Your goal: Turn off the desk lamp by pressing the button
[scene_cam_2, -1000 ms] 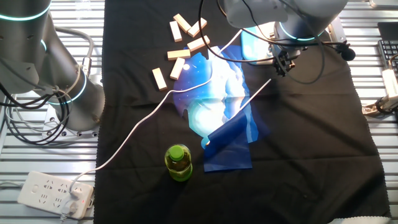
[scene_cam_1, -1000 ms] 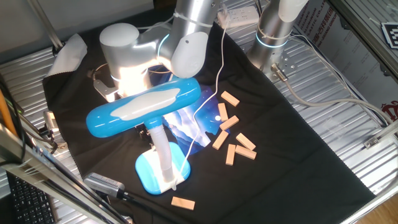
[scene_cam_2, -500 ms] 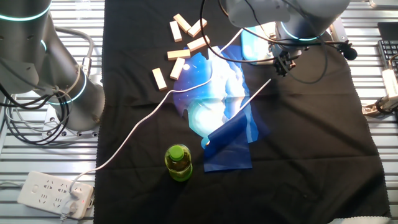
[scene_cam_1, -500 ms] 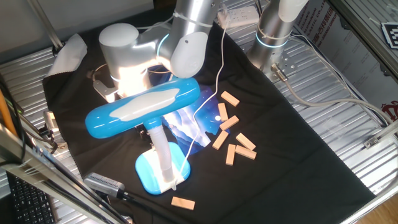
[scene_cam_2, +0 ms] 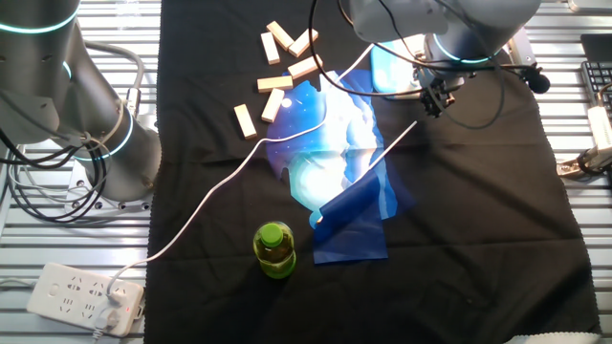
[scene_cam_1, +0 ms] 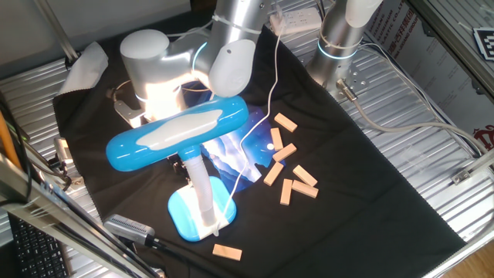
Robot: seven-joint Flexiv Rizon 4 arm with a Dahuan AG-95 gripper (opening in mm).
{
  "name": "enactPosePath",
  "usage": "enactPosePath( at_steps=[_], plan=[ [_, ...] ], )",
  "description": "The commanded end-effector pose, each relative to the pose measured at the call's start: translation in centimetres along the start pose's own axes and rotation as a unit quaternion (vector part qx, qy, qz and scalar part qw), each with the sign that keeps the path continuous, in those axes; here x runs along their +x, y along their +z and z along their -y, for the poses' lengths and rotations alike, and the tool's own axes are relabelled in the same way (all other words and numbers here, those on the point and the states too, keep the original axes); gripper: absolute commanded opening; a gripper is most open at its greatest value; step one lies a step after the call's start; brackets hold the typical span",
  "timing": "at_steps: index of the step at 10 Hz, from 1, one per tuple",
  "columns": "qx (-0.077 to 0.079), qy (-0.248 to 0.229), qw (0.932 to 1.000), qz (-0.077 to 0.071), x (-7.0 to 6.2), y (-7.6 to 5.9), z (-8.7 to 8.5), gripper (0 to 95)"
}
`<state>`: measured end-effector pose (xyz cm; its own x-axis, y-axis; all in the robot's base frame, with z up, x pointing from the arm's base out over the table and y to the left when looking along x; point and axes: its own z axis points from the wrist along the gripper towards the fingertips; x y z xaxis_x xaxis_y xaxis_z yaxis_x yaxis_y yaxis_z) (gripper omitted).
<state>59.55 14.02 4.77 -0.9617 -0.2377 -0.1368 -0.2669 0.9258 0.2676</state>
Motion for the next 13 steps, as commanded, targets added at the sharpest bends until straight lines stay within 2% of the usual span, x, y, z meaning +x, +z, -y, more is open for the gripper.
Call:
enactPosePath(
  at_steps=[1, 5, 8, 12, 13],
  plan=[
    [-0.003, 0.000, 1.0000, -0.003, -0.05, 0.01, 0.01, 57.0],
    [-0.017, 0.002, 0.9998, -0.010, -0.05, 0.01, 0.01, 57.0],
    [-0.020, 0.000, 0.9998, -0.008, -0.05, 0.01, 0.01, 57.0],
    [-0.046, -0.003, 0.9989, -0.001, -0.05, 0.01, 0.01, 57.0],
    [-0.056, -0.001, 0.9984, -0.001, -0.05, 0.01, 0.01, 57.0]
  ],
)
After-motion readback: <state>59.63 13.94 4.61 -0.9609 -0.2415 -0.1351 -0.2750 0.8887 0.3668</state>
